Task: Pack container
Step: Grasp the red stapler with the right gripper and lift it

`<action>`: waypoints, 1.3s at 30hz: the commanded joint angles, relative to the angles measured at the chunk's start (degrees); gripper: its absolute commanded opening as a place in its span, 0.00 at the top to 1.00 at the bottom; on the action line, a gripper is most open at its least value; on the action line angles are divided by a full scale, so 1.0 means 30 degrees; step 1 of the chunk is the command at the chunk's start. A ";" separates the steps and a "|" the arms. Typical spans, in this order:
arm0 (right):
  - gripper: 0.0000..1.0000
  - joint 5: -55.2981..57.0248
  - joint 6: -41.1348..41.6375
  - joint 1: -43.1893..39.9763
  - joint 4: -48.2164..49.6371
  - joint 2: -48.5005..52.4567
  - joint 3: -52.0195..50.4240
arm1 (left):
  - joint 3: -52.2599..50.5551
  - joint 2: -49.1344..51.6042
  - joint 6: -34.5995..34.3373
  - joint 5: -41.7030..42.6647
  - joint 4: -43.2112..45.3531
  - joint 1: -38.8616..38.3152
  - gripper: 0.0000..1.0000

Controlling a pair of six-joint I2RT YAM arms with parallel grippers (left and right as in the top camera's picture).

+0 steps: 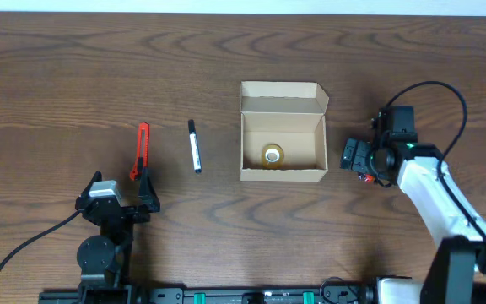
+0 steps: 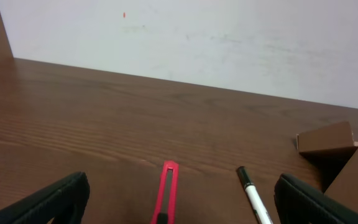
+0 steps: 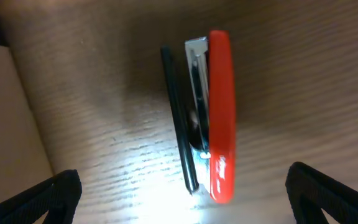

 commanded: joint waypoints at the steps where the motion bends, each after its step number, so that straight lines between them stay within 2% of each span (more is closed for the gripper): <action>1: 0.01 -0.0313 -0.0437 -0.0277 0.0342 0.1450 -0.0124 | -0.0226 -0.0102 0.0204 -0.0211 -0.0991 0.0080 0.05; 6: 0.01 -0.0933 -0.0794 -0.0678 0.0954 0.2718 -0.0124 | -0.0226 -0.0102 0.0204 -0.0211 -0.0991 0.0080 0.05; 18: 0.01 -0.1275 -0.1137 -0.1209 0.1632 0.2783 0.0233 | -0.0226 -0.0102 0.0204 -0.0211 -0.0991 0.0080 0.05; 21: 0.14 -0.1275 -0.1137 -0.1209 0.1800 0.2783 0.0233 | -0.0226 -0.0102 0.0204 -0.0211 -0.0991 0.0080 0.05; 30: 0.40 -0.1268 -0.1137 -0.1209 0.2251 0.2783 0.0233 | -0.0226 -0.0102 0.0204 -0.0211 -0.0998 0.0080 0.05; 33: 0.57 -0.1268 -0.1129 -0.1209 0.2310 0.2783 0.0233 | -0.0226 -0.0102 0.0204 -0.0211 -0.0991 0.0080 0.05; 39: 0.80 -0.1122 -0.1129 -0.1209 0.2484 0.2783 0.0233 | -0.0226 -0.0102 0.0204 -0.0219 -0.0991 0.0080 0.05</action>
